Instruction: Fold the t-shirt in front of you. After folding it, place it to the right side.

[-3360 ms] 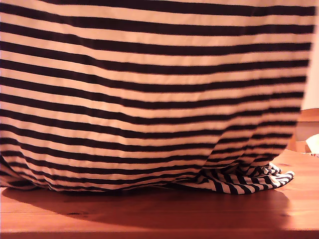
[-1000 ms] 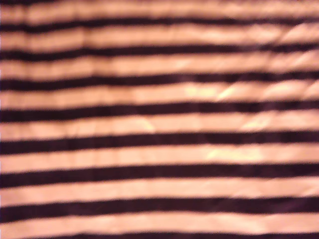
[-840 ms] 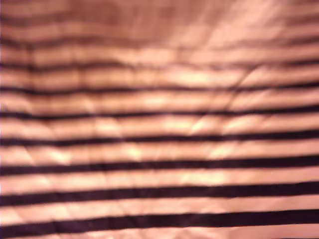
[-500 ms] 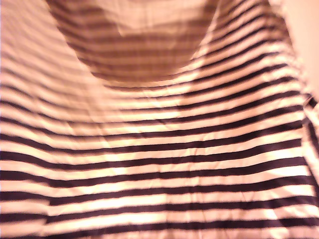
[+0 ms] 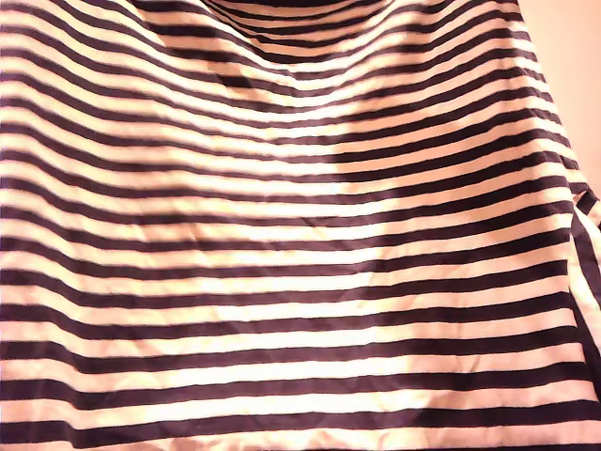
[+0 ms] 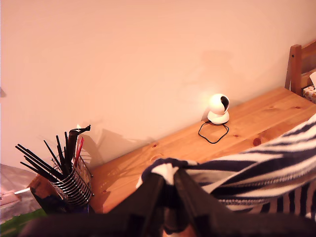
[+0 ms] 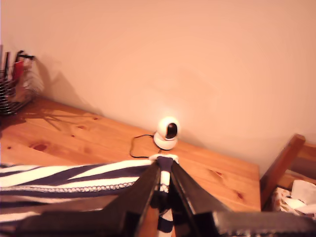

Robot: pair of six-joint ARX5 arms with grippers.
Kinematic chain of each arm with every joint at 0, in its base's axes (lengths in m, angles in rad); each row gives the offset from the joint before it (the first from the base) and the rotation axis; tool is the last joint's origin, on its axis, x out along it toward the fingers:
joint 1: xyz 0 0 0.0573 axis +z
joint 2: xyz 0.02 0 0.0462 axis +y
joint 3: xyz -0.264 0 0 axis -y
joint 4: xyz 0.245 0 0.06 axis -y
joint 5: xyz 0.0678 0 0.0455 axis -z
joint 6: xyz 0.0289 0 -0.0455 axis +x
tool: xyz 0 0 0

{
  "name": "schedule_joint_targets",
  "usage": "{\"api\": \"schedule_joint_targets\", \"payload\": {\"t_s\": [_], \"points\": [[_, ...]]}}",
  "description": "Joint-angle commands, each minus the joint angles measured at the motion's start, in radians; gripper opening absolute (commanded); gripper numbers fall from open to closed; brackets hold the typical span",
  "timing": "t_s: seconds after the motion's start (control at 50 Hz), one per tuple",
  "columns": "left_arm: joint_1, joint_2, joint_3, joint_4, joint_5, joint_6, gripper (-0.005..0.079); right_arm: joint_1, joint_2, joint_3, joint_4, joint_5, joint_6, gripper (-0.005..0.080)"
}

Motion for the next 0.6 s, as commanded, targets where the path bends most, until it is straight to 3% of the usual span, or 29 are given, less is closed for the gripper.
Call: {"api": "schedule_joint_targets", "payload": {"t_s": [0.0, 0.24, 0.58], "points": [[0.016, -0.001, -0.047, 0.023, -0.002, 0.007, -0.0019, -0.011, -0.011, -0.013, 0.013, -0.012, 0.010, -0.0012], [0.023, -0.034, -0.235, 0.080, 0.005, 0.006, -0.0019, -0.014, -0.011, -0.108, -0.022, -0.017, 0.019, -0.0012], [0.029, -0.224, -0.613, 0.271, 0.005, -0.012, -0.0019, -0.014, -0.072, -0.268, 0.018, -0.016, 0.035, -0.0012]]}}
